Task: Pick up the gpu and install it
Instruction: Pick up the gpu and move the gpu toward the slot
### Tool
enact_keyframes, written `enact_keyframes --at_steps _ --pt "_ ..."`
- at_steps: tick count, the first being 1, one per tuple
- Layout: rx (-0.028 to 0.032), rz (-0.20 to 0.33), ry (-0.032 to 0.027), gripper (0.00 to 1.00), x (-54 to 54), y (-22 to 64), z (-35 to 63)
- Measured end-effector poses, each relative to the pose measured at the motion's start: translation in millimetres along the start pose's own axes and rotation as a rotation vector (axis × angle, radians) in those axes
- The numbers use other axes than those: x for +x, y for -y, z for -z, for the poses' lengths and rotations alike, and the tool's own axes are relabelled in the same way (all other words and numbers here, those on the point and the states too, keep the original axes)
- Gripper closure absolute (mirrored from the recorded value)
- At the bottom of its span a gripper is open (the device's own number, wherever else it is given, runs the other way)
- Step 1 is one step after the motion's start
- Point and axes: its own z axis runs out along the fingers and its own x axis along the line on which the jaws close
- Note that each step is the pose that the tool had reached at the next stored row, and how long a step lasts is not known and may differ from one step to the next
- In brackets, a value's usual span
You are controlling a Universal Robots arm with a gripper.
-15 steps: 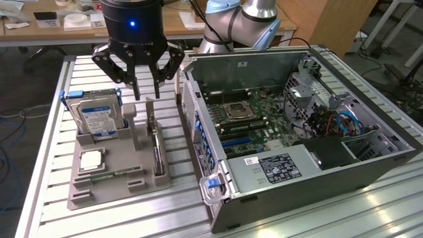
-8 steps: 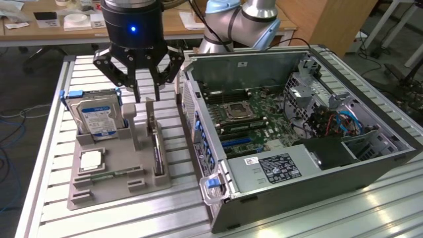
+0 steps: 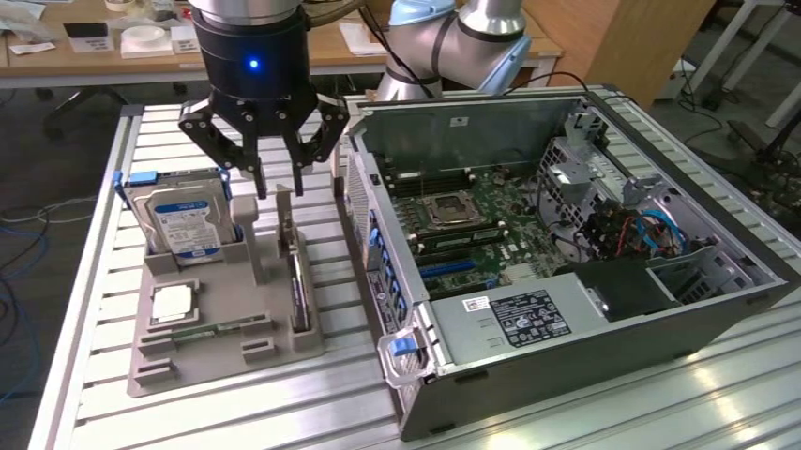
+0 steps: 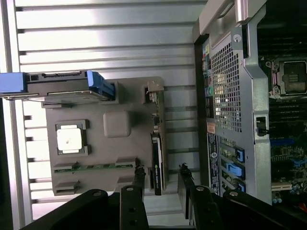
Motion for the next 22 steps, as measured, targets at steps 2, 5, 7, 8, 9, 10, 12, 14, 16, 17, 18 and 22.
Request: enact_keyframes --at_steps 2,5,7,8,9,10,12,14,16,17,18,22 --pt "-0.0001 0.000 0.0002 0.58 0.0 0.0 -0.1" --pt "-0.0001 0.000 0.0002 0.58 0.0 0.0 -0.1" --pt "-0.0002 0.000 0.0002 0.58 0.0 0.0 -0.4" --pt "-0.0005 0.000 0.0005 0.58 0.0 0.0 -1.0" --pt "-0.0003 0.000 0.0004 0.58 0.0 0.1 -1.5" --pt "-0.0002 0.000 0.0002 0.58 0.1 0.1 -2.2" --pt "-0.0003 0.000 0.0003 0.58 0.1 0.2 -4.0" --pt "-0.0001 0.000 0.0001 0.58 0.1 0.3 -6.1" --pt "-0.0002 0.000 0.0002 0.58 0.2 0.4 -8.3" --pt "-0.0002 0.000 0.0002 0.58 0.2 0.4 -9.3" --pt "-0.0002 0.000 0.0002 0.58 0.2 0.5 -10.4" --pt "-0.0002 0.000 0.0002 0.58 0.4 0.7 -15.1"
